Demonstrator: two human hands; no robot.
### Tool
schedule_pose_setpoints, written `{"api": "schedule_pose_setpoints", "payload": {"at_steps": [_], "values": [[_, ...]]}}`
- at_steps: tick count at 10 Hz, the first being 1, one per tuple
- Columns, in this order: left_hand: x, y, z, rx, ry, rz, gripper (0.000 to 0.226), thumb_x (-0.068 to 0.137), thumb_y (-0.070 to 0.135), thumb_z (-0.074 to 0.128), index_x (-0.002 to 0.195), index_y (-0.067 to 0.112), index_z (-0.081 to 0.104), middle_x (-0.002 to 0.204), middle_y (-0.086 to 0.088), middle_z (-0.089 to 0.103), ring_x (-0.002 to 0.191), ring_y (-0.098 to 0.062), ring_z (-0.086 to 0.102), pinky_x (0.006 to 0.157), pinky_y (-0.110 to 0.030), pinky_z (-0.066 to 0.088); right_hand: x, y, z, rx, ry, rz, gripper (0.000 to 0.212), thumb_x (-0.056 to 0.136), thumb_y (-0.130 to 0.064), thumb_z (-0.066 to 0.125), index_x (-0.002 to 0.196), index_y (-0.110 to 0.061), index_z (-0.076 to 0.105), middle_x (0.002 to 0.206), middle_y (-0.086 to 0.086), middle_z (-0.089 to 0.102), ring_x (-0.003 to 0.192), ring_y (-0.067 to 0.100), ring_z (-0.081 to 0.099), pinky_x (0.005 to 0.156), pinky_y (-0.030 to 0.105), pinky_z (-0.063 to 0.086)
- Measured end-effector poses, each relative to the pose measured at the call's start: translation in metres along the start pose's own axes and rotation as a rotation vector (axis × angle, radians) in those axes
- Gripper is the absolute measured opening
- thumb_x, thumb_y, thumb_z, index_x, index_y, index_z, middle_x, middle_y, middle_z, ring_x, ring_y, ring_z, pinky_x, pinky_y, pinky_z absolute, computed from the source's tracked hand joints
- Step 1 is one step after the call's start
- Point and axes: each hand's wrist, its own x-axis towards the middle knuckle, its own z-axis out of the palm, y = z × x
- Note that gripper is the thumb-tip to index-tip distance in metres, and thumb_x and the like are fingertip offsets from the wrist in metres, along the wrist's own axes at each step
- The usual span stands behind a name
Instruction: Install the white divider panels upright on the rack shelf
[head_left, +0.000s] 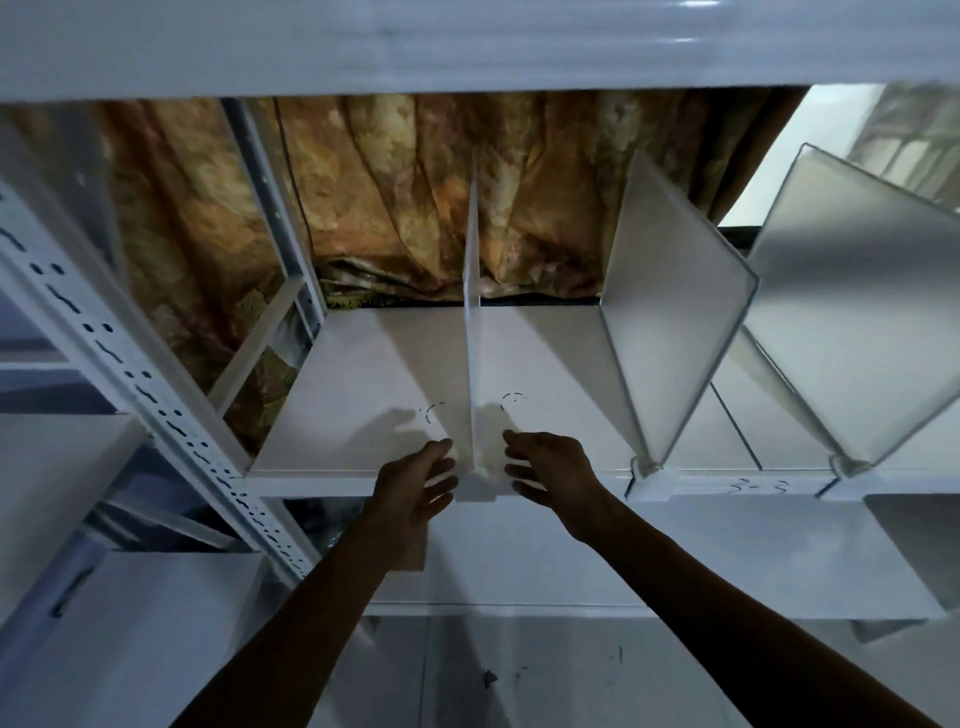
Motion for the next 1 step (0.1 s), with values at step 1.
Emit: {"api": "schedule_pose_setpoints", "payload": {"at_steps": [1], "values": [[-0.0139, 0.0166, -0.0016, 0.048, 0.005, 0.106, 0.032, 0.088, 0.031, 0.068, 0.114, 0.013, 0.067, 0.113, -0.004, 0.071, 0.103, -0.024, 0.067, 0.095, -0.04, 0.051, -0.0142, -0.0209, -0.0049, -0.049, -0.007, -0.098, 0.024, 0.087, -0.027, 0.071, 0.102, -0.009, 0.072, 0.108, 0.009, 0.073, 0.102, 0.026, 0.07, 0.08, 0.03, 0.057]]}}
